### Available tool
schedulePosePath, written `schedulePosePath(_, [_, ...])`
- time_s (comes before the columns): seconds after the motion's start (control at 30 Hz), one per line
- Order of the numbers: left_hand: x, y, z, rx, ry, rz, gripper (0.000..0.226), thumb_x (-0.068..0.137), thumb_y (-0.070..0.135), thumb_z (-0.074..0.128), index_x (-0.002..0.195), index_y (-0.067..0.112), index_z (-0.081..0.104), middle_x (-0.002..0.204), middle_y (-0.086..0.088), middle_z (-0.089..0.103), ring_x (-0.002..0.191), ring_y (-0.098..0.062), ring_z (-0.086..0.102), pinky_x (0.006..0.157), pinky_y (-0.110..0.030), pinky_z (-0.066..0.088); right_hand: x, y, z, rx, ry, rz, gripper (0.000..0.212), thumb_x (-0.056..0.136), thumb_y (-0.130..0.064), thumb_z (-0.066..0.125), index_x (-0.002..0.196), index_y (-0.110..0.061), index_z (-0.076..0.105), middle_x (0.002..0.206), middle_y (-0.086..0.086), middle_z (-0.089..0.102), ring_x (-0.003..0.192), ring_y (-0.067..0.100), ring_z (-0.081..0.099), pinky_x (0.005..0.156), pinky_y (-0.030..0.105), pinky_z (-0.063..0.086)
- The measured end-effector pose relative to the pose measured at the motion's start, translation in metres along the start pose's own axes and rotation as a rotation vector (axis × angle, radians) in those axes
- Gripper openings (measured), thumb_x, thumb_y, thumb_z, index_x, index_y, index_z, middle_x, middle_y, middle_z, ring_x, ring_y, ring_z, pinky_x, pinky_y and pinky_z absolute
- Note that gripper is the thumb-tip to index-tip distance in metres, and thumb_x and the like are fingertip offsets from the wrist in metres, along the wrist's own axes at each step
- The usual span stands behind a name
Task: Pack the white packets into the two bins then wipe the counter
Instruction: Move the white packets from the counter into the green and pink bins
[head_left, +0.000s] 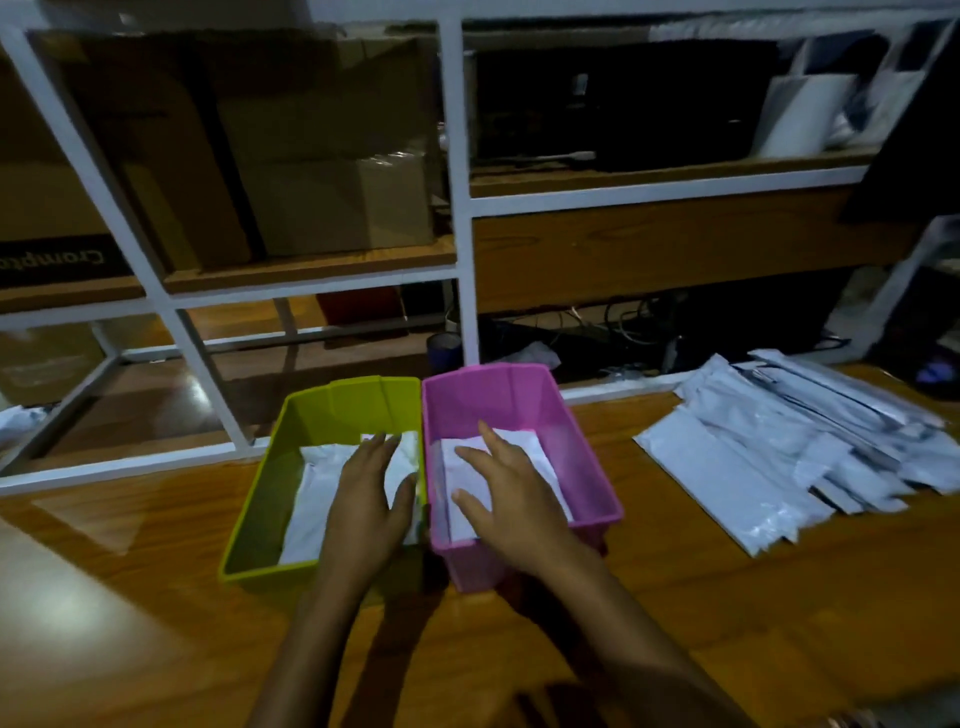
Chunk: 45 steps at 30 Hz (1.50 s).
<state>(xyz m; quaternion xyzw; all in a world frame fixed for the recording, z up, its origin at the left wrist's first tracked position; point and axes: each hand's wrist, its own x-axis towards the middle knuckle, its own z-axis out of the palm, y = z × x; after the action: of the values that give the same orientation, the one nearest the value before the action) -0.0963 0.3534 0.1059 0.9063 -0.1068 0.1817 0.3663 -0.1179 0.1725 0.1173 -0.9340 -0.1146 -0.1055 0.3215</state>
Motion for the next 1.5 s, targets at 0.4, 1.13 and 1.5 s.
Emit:
schedulePosePath(0.4, [-0.142, 0.150, 0.147, -0.219, -0.054, 0.092, 0.050, 0.092, 0.040, 0.047, 0.133, 0.011, 0.054, 0.137, -0.008, 0.054, 0.129, -0.020, 0.047, 0.104, -0.037, 0.040, -0.204, 0.146, -0.109, 0.096, 0.224, 0.283, 0.047, 0.089, -0.041, 0.050, 0.133, -0.025, 0.056, 0.153, -0.004, 0.037, 0.138, 0.019, 0.036, 0.108, 0.035, 0.036])
schedulePosePath(1.13, [0.022, 0.210, 0.422, -0.307, -0.175, -0.231, 0.057, 0.096, 0.042, 0.046, 0.146, 0.017, 0.032, 0.151, -0.009, 0.034, 0.140, -0.027, 0.032, 0.114, -0.048, 0.033, -0.084, 0.359, -0.182, -0.183, 0.174, 0.365, 0.041, 0.096, -0.025, 0.054, 0.135, -0.013, 0.053, 0.151, 0.012, 0.039, 0.136, 0.031, 0.035, 0.108, 0.043, 0.035])
schedulePosePath(1.5, [0.067, 0.174, 0.464, 0.166, -0.452, -0.139, 0.088, 0.081, 0.069, 0.030, 0.155, 0.027, 0.011, 0.164, -0.004, -0.002, 0.147, -0.041, -0.010, 0.117, -0.056, 0.002, 0.039, 0.446, -0.170, -0.584, -0.165, 0.080, 0.055, 0.096, -0.029, 0.050, 0.148, -0.018, 0.035, 0.160, 0.014, 0.016, 0.148, 0.030, 0.013, 0.118, 0.048, 0.012])
